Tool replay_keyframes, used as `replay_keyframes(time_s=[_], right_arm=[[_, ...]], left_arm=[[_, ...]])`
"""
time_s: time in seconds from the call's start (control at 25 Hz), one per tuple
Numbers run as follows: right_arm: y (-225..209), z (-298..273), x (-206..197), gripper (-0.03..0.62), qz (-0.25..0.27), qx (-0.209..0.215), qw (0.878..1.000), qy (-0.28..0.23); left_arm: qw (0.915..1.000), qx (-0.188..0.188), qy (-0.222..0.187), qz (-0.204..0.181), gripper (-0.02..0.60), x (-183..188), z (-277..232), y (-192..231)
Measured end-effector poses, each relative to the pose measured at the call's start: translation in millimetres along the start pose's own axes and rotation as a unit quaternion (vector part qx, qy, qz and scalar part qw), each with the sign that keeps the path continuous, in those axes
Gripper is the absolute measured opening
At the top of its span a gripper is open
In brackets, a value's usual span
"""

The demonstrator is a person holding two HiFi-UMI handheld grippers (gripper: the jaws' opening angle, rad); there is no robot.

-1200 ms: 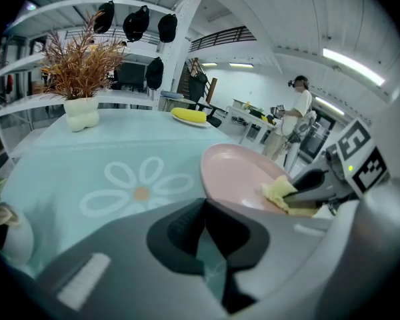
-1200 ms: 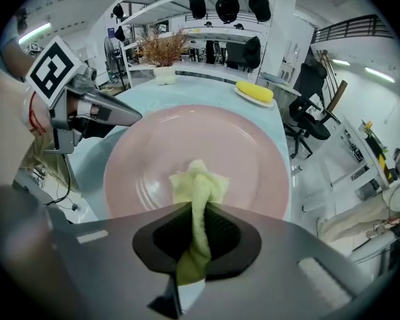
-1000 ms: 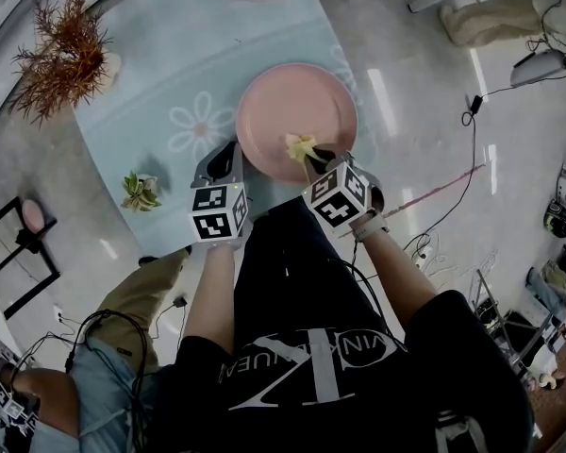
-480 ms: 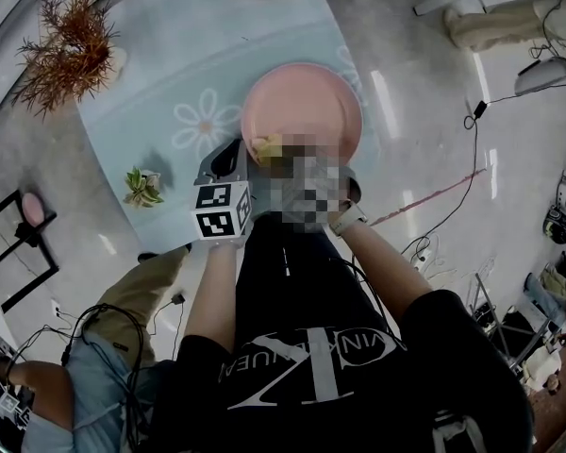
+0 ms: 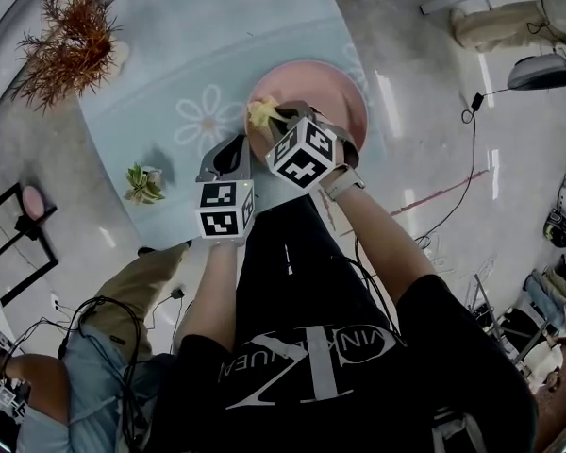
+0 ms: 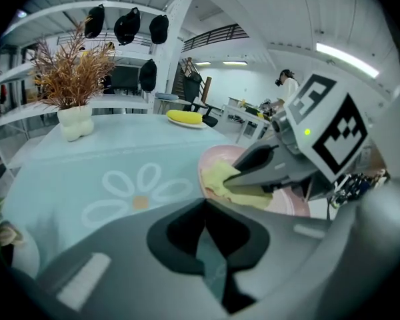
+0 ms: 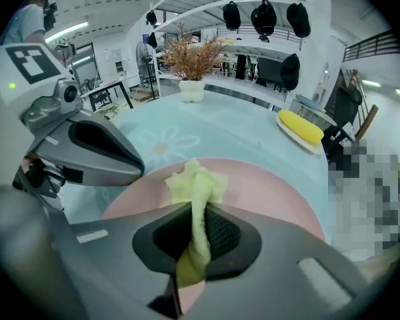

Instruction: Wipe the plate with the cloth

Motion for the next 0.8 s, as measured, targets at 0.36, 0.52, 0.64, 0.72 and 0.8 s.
replay_keyframes(time_s=[0.36,0.52,0.64,0.72,0.8], right_arm=[[-48,6,-8,0.041,-0.016,-0.053,0.998,0.008],[-64,14,-24,0.041,-0.034,-0.075,0.996,0.017],[-71,21,-36,0.04,-0.041,-0.086,0.995,0.025],[-73,25,-42,0.04,-0.043,-0.092,0.994,0.03],[-74,30,-49,0.04,-0.044,-0.097,0.994,0.034]], left_arm=[[0.9999,0.003,-0.002,0.011,0.0,0,0,1],[0.9999,0.006,-0.002,0.012,0.0,-2,0,2],[0.9999,0.008,-0.001,0.012,0.0,-2,0,3],[0.9999,0.008,-0.001,0.012,0.0,-1,-1,2],[0.9999,0.007,0.001,0.011,0.0,0,-1,2]])
Point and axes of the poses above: the fingertips, and each gripper's own axes: z backward along the fingers, y to its left, x out of its top, the point moved 8 cm from there along z, backward along the fingers, and after that the axes turned 4 degrees about -y, right-handed, at the moved point
